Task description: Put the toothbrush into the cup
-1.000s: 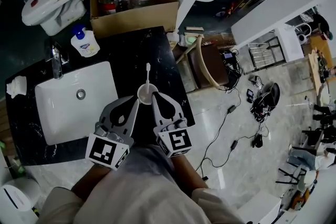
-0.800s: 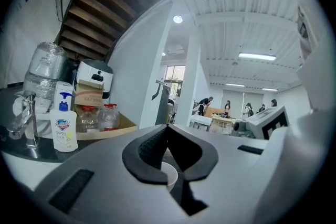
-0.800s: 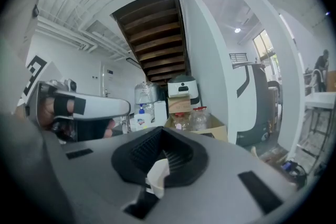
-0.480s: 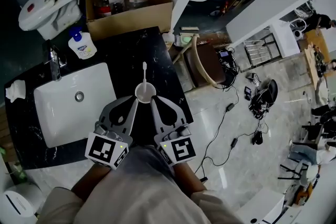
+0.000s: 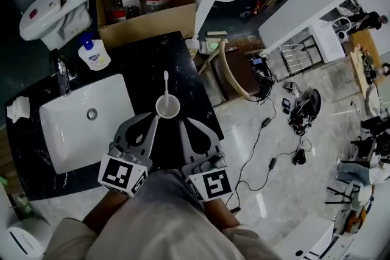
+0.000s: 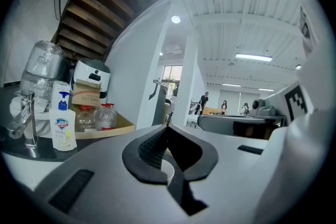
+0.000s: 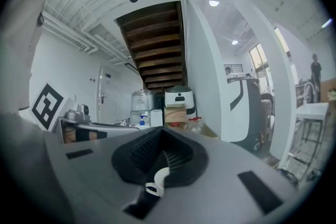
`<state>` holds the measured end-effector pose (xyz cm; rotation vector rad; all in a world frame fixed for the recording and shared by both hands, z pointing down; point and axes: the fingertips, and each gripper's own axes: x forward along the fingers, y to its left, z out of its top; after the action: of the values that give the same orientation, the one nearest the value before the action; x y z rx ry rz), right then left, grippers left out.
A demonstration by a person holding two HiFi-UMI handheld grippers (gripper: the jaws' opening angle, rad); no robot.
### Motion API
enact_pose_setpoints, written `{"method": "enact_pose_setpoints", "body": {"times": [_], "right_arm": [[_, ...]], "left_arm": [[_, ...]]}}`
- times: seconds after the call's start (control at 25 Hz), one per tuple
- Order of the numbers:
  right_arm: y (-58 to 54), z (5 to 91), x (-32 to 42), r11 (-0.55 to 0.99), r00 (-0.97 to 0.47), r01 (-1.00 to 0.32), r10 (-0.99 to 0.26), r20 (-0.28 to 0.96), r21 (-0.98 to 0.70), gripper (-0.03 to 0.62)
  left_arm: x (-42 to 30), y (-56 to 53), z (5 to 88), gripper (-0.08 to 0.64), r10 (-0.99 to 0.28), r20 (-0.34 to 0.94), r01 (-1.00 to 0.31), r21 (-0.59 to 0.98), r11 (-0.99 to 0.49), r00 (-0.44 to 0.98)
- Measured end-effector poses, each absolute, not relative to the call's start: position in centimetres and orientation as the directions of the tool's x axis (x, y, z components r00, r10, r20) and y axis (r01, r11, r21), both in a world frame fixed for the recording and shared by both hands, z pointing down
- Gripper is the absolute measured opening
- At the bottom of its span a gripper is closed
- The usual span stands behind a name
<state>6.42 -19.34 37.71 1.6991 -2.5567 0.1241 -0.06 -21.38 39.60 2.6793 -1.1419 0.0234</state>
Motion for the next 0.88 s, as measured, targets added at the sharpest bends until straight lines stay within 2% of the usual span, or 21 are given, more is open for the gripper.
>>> {"method": "enact_pose_setpoints", "body": {"times": [0.44, 0.88], "right_arm": [[-17.6, 36.8, 6.7, 0.365, -0.366, -0.93, -0.929, 0.055, -0.037, 0.003], [-17.4, 37.3, 6.9, 0.365, -0.367, -0.93, -0.928, 0.068, -0.049, 0.003]], "left_arm": [[0.0, -20.7, 39.5, 0.008, -0.698, 0.1, -0.702, 0.2, -0.684, 0.709], [0.2, -20.2, 39.4, 0.008, -0.694, 0.098, -0.698, 0.197, -0.689, 0.713]]}}
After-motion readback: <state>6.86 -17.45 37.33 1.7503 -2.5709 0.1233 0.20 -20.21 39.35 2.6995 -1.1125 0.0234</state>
